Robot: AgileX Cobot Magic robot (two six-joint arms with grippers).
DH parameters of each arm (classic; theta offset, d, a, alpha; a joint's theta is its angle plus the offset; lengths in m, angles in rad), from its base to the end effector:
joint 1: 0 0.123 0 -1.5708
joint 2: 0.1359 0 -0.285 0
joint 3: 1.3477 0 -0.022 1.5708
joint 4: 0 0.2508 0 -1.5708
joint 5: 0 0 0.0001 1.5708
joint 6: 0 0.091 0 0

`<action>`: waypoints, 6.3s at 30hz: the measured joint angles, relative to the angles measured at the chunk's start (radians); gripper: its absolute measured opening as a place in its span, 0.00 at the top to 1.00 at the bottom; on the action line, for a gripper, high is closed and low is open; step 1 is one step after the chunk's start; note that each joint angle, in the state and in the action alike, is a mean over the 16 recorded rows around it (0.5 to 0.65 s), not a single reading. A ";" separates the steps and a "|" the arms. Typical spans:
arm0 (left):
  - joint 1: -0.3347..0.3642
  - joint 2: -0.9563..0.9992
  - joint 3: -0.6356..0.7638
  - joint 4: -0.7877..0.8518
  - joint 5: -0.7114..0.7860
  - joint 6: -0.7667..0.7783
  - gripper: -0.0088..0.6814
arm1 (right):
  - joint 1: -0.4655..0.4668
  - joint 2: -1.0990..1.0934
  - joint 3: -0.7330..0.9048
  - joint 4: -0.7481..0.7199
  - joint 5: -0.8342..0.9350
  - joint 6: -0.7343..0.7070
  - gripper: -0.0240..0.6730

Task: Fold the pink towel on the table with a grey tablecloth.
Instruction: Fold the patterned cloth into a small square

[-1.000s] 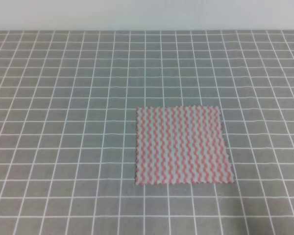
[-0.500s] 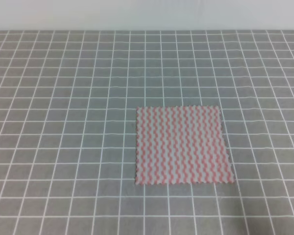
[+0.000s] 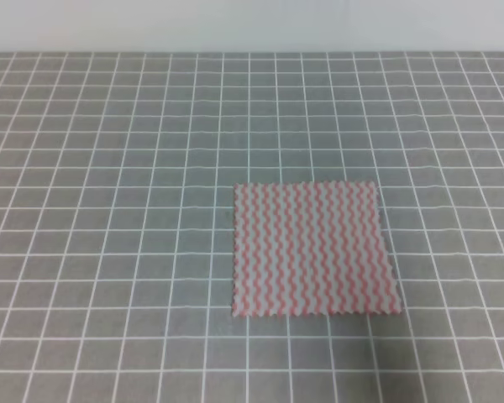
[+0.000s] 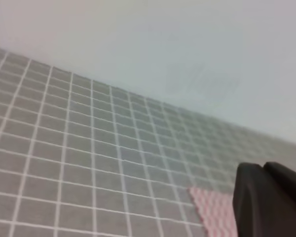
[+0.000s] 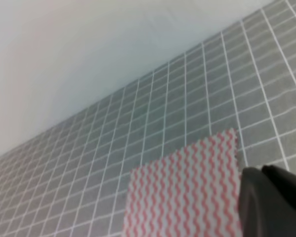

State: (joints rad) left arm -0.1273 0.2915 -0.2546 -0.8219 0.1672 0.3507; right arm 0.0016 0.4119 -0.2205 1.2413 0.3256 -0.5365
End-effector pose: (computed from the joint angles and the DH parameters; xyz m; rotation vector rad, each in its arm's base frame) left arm 0.0781 -0.0212 0.2699 -0.1845 1.6530 -0.5511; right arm 0.0931 0.0278 0.2489 0.3992 1.7957 0.7639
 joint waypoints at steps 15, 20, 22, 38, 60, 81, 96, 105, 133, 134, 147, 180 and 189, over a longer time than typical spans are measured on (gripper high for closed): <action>0.000 0.424 -0.208 -0.031 0.144 0.282 0.99 | 0.033 0.517 -0.364 -0.283 0.293 -0.041 0.99; 0.000 0.510 -0.232 -0.032 0.171 0.307 0.99 | 0.121 0.720 -0.524 -0.574 0.392 0.164 0.99; 0.000 0.534 -0.237 -0.033 0.175 0.309 0.99 | 0.168 0.795 -0.580 -0.697 0.416 0.259 0.99; 0.000 0.568 -0.239 -0.033 0.159 0.309 0.99 | 0.397 1.200 -0.761 -1.046 0.393 0.616 0.72; 0.000 0.567 -0.239 -0.036 0.148 0.308 0.99 | 0.399 1.315 -0.768 -1.000 0.306 0.620 0.58; 0.000 0.568 -0.239 -0.066 0.192 0.345 0.99 | 0.399 1.353 -0.856 -0.996 0.385 0.585 0.92; -0.056 0.729 -0.306 -0.103 0.407 0.707 0.83 | 0.399 1.347 -1.025 -0.999 0.474 0.488 0.99; -0.232 0.939 -0.472 -0.033 0.385 0.869 0.59 | 0.398 1.352 -1.036 -0.999 0.441 0.448 0.99; -0.606 1.363 -0.730 0.688 0.264 0.376 0.51 | 0.379 1.348 -1.037 -0.994 0.365 0.433 0.99; -0.612 1.365 -0.731 0.707 0.260 0.354 0.51 | 0.379 1.348 -1.037 -0.993 0.363 0.433 0.99; -0.646 1.407 -0.731 0.905 0.196 0.117 0.51 | 0.379 1.353 -1.038 -0.980 0.338 0.432 0.99; -0.582 1.489 -0.776 0.906 0.007 0.018 0.99 | 0.379 1.379 -1.037 -1.038 0.303 0.486 0.99; -0.548 1.543 -0.862 0.904 0.032 -0.014 0.99 | 0.379 1.390 -1.037 -1.045 0.268 0.515 0.99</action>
State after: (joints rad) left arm -0.6753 1.8349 -1.1166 0.0817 0.1993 0.3369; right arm 0.3805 1.8024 -1.2574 0.1968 0.5935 -0.0216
